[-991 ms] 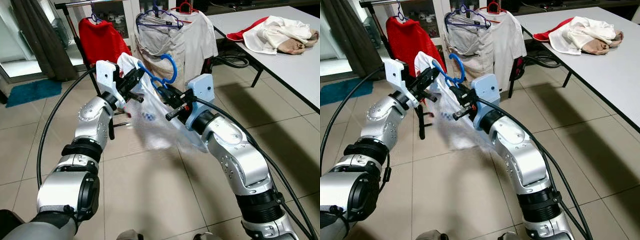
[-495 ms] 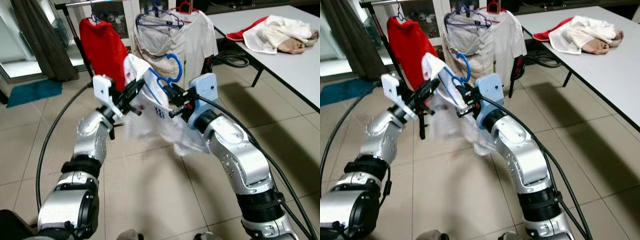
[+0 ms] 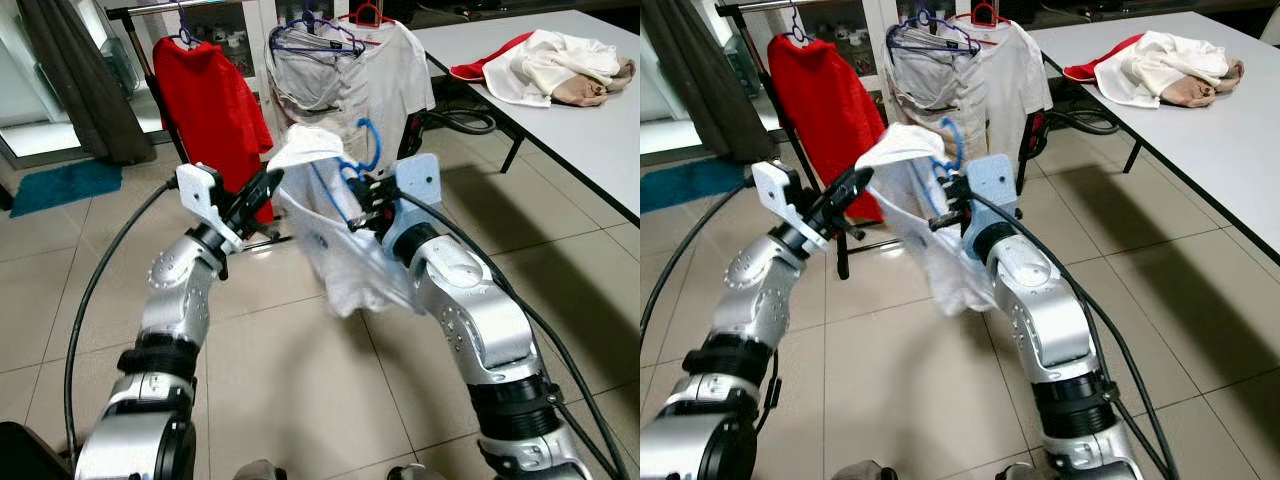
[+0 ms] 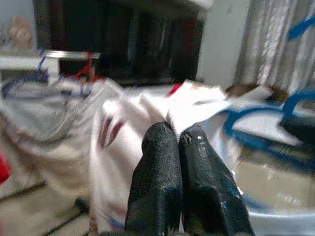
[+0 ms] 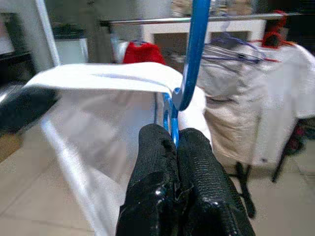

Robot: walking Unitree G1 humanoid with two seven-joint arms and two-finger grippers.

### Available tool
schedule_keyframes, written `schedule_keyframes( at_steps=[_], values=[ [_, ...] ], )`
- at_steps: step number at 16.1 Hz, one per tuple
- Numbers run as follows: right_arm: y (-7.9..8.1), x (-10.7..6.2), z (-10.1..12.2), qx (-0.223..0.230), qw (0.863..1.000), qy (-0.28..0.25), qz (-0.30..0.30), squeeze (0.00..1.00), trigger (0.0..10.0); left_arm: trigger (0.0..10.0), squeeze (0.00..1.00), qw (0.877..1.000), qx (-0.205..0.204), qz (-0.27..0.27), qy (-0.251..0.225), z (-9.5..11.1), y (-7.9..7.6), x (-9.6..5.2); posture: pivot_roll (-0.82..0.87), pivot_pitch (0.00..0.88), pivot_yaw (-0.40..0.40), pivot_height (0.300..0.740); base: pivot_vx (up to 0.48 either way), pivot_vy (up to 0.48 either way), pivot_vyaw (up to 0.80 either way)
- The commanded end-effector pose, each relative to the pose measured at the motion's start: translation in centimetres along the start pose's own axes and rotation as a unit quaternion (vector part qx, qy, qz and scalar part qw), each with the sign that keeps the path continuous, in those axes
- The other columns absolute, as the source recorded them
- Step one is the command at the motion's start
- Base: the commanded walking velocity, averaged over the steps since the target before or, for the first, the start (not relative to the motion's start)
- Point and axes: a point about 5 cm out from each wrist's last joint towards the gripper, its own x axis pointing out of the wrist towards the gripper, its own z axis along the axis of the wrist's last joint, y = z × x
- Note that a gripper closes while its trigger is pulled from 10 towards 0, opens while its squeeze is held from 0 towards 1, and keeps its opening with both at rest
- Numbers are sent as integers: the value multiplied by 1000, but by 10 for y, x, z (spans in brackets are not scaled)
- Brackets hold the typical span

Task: Hang hanger

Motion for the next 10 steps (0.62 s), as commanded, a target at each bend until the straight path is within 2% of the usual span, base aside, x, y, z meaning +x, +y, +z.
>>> schedule_keyframes(
  at_steps=[1, 2, 3, 4, 5, 8, 10],
  values=[
    [-6, 1, 3, 3, 1000, -5, -21, 0, 10000, 0, 0, 999, 5, 30, 27, -5, 5, -5, -58, 0, 127, 740, 0, 0, 0],
    [-4, 1, 1, 3, 1000, 4, -12, 0, 10000, 0, 0, 999, 2, 41, 36, -7, 7, -6, -59, 0, 124, 740, 0, 0, 0],
    [9, -2, -20, -31, 995, 80, 57, 0, 10000, 0, 0, 997, -3, 60, 45, -10, 8, -7, -61, 0, 121, 740, 0, 0, 0],
    [18, -10, -43, -80, 978, 154, 118, 0, 10000, 0, 0, 996, -3, 69, 48, -11, 7, -7, -61, 0, 121, 740, 0, 0, 0],
    [18, -16, -53, -84, 973, 179, 118, 0, 10000, 0, 0, 996, -4, 72, 46, -11, 6, -7, -60, 0, 107, 740, 0, 0, 0],
    [13, -15, -48, -71, 978, 169, 95, 0, 10000, 0, 0, 996, -1, 79, 40, -9, 4, -5, -66, 1, 103, 740, 0, 0, 0],
    [8, -8, -33, -61, 989, 120, 65, 0, 10000, 0, 0, 998, 1, 49, 39, -8, -5, -2, -63, 1, 100, 740, 0, 0, 0]
  ],
)
